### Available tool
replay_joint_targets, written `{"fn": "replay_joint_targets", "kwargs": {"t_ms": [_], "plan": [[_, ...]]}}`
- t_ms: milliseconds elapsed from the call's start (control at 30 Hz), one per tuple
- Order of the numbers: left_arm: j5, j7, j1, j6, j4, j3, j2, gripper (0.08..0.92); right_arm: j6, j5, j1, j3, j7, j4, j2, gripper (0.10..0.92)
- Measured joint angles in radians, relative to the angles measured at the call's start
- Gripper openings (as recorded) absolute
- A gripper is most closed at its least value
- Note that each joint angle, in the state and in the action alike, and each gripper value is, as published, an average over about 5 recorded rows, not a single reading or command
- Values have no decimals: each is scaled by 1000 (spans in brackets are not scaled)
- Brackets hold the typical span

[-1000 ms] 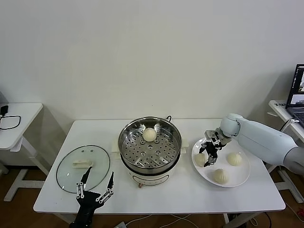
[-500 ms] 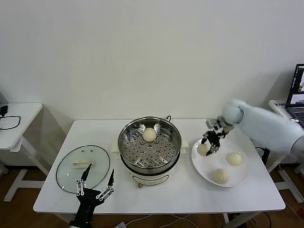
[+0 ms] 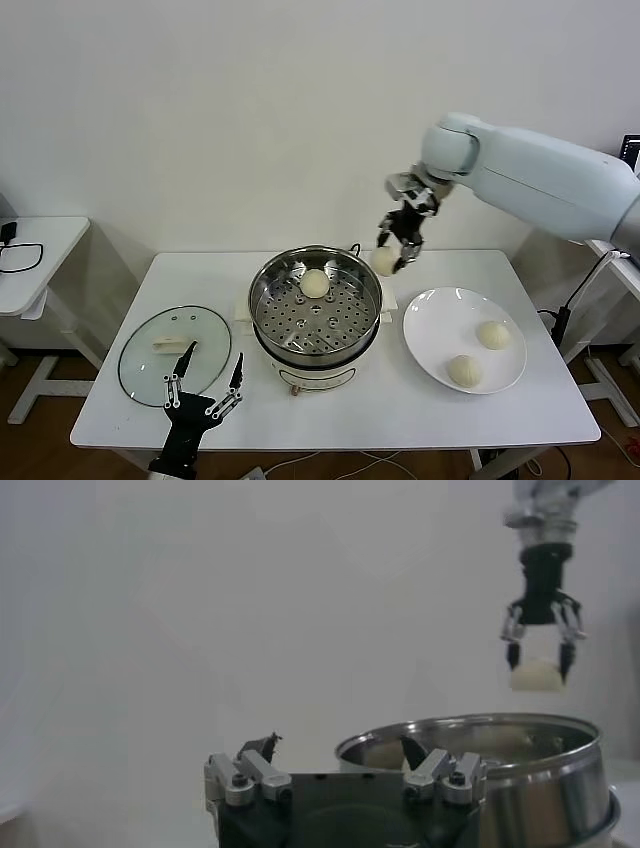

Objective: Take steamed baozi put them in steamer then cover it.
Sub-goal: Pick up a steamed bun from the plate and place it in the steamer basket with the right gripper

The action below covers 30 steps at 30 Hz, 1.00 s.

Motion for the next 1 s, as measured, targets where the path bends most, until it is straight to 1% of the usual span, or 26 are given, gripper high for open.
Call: {"fn": "replay_joint_targets", "kwargs": {"t_ms": [200, 533, 900, 1000], "plan": [[0, -3, -10, -1, 10, 4, 0, 823, -56, 50, 7, -52, 61, 17, 102, 636], [-1, -6, -15, -4, 13, 1, 2, 823, -119, 79, -47, -98, 155, -3, 238, 636], [-3, -8, -15, -11, 19, -8, 2, 823, -153, 85, -119, -115, 228, -33, 320, 637], [-3, -9, -16, -11, 21, -9, 1, 823, -157, 85, -134, -116, 243, -38, 330, 655]]}}
